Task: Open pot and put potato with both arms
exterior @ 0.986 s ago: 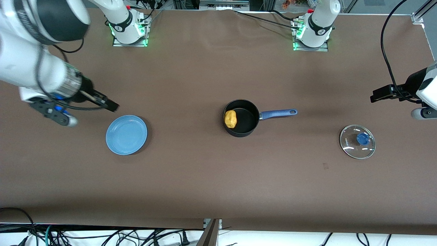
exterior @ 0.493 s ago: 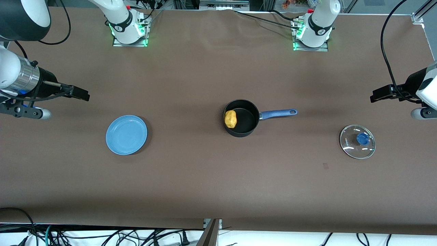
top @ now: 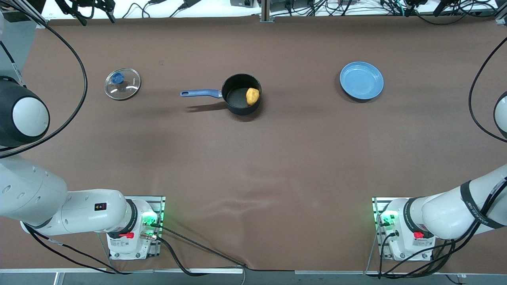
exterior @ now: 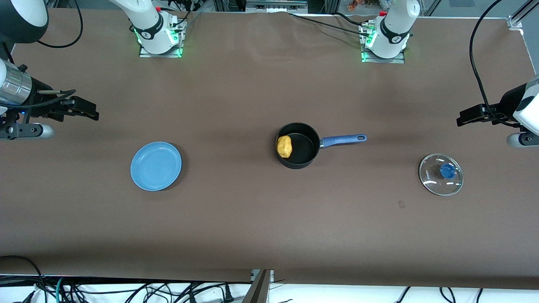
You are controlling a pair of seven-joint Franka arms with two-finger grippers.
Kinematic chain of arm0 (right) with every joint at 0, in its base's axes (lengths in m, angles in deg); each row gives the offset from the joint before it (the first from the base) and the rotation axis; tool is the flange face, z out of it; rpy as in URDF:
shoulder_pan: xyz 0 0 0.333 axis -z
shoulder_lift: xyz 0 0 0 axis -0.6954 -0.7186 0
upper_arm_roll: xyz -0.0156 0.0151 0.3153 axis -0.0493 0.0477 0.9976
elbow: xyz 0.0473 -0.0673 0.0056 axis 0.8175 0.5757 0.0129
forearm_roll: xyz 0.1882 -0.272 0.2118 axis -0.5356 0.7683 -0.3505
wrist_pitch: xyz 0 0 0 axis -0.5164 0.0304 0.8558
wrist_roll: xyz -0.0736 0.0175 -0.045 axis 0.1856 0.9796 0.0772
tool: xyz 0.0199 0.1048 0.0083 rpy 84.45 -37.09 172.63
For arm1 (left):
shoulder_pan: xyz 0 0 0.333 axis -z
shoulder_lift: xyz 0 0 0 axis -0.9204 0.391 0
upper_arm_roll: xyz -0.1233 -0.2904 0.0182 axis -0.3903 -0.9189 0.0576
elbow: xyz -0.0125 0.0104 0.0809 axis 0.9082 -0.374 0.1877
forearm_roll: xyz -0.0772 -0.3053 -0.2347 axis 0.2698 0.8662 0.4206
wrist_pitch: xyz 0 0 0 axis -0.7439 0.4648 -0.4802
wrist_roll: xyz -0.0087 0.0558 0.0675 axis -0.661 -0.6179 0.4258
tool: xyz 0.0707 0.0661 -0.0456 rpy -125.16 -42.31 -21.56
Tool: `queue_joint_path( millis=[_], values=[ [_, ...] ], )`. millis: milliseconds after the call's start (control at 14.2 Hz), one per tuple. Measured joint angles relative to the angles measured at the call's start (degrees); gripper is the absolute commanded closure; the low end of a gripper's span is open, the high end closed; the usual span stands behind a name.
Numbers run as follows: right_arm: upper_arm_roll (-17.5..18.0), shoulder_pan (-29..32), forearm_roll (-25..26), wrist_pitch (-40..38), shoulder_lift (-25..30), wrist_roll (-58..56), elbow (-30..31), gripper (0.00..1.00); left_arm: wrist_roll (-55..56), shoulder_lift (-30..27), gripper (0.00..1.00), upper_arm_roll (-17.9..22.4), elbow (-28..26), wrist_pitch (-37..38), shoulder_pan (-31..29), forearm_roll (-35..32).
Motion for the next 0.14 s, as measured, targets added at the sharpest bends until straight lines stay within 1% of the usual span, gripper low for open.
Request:
queue_joint_path(
  millis=[141],
  values=[
    [-0.07, 0.24, 0.46, 0.35, -0.2, -0.79, 0.26, 0.0, 0.0, 0.0, 0.0, -0.08, 0.0, 0.0, 0.04, 0.0]
  ],
)
